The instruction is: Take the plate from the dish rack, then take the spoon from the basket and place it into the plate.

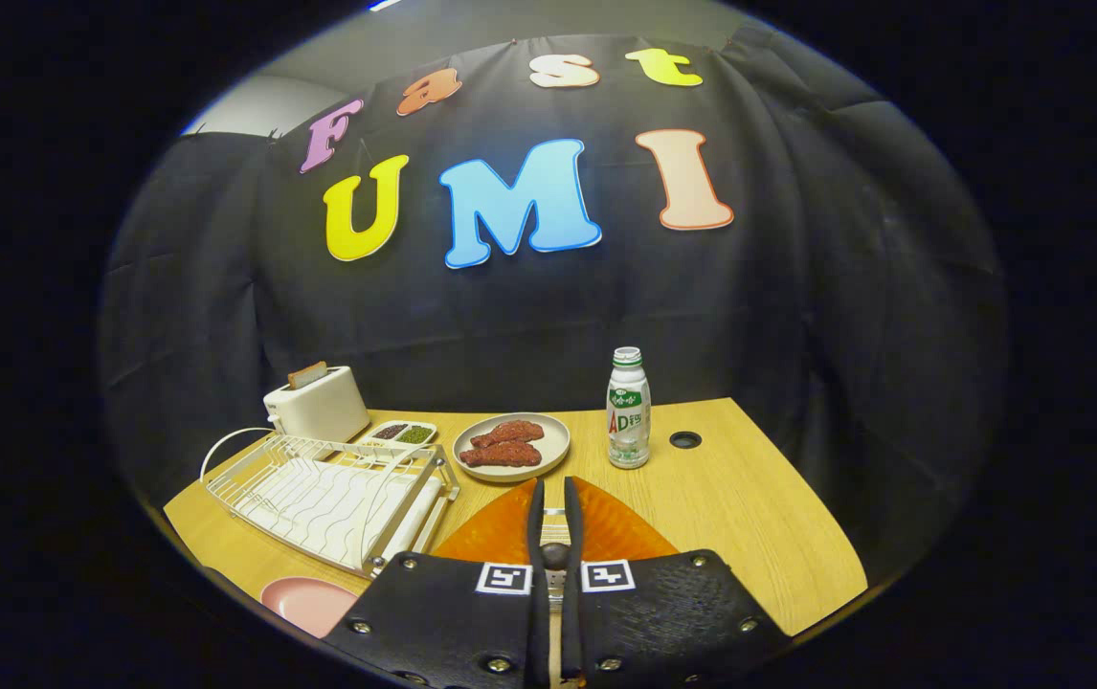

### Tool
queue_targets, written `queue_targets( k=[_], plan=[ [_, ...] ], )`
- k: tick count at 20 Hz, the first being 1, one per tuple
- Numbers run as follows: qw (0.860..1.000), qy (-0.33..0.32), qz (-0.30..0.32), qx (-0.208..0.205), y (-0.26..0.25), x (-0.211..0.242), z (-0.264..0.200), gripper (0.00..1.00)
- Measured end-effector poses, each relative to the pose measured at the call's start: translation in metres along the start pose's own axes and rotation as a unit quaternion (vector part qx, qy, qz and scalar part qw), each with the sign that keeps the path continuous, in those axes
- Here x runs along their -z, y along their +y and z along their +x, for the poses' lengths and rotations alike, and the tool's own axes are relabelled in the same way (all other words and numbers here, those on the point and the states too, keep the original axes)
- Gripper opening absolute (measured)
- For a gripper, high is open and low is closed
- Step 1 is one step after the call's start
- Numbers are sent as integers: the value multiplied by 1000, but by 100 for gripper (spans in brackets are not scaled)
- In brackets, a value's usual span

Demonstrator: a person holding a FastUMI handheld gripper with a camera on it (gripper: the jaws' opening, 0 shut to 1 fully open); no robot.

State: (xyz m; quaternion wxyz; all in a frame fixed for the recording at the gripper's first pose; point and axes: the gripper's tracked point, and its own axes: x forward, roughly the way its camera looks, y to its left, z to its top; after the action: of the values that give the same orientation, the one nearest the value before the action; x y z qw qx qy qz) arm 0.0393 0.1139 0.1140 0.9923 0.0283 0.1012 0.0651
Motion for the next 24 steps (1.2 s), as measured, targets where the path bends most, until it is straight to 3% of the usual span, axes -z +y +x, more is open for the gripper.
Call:
queue_targets(
  k=[12, 18, 24],
  plan=[
    [999, -36, -36, 6, 38, -64, -73, 4],
    [999, -31, -34, 8, 66, -52, -106, 4],
    [1000, 5, -27, -5, 105, -8, -121, 4]
  ],
)
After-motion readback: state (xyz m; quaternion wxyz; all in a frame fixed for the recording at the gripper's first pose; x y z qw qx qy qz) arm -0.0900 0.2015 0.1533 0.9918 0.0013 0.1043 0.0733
